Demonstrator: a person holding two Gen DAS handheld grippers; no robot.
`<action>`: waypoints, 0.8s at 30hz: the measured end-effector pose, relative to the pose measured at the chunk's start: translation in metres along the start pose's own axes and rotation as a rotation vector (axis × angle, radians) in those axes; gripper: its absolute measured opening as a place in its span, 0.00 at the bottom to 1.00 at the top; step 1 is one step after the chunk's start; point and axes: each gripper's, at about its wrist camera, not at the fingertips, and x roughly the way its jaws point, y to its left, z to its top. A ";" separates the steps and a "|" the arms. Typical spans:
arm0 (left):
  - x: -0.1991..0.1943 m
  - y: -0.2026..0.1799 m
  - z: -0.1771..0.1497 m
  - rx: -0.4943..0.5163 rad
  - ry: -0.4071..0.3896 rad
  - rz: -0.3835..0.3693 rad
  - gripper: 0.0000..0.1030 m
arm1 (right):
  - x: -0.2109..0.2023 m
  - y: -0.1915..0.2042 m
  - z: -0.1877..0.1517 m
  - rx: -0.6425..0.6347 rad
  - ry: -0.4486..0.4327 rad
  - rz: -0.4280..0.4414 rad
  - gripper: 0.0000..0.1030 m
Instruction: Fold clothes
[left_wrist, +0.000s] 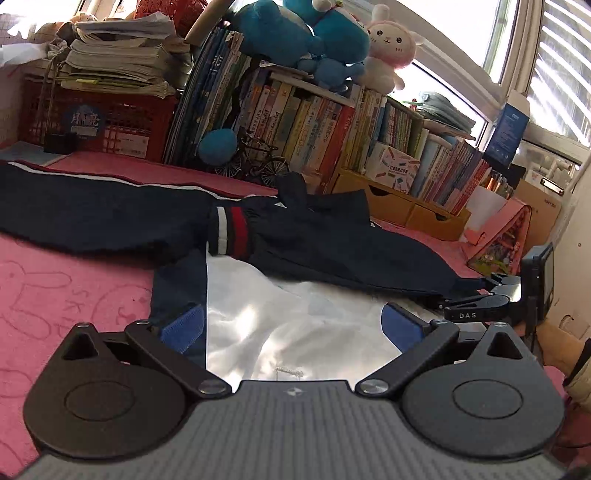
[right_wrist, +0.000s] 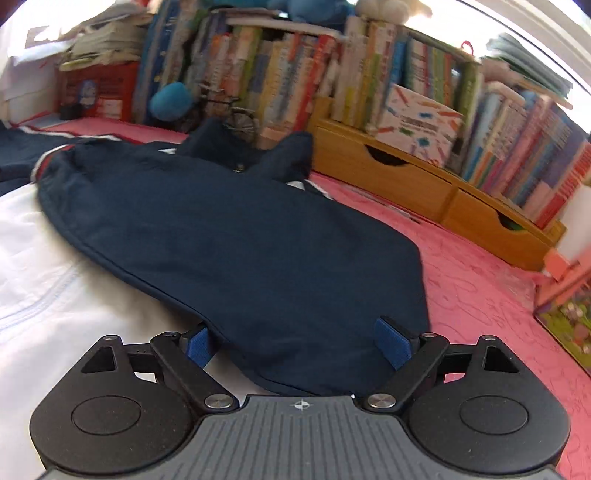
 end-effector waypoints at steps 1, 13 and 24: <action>0.013 -0.004 0.011 0.038 -0.001 0.060 1.00 | 0.001 -0.012 -0.003 0.054 0.000 -0.011 0.86; 0.170 -0.013 0.027 0.205 0.168 0.349 1.00 | 0.000 -0.076 -0.024 0.185 0.039 -0.199 0.91; 0.155 -0.008 0.040 0.106 0.163 0.304 1.00 | -0.053 -0.051 -0.015 -0.068 -0.089 -0.112 0.94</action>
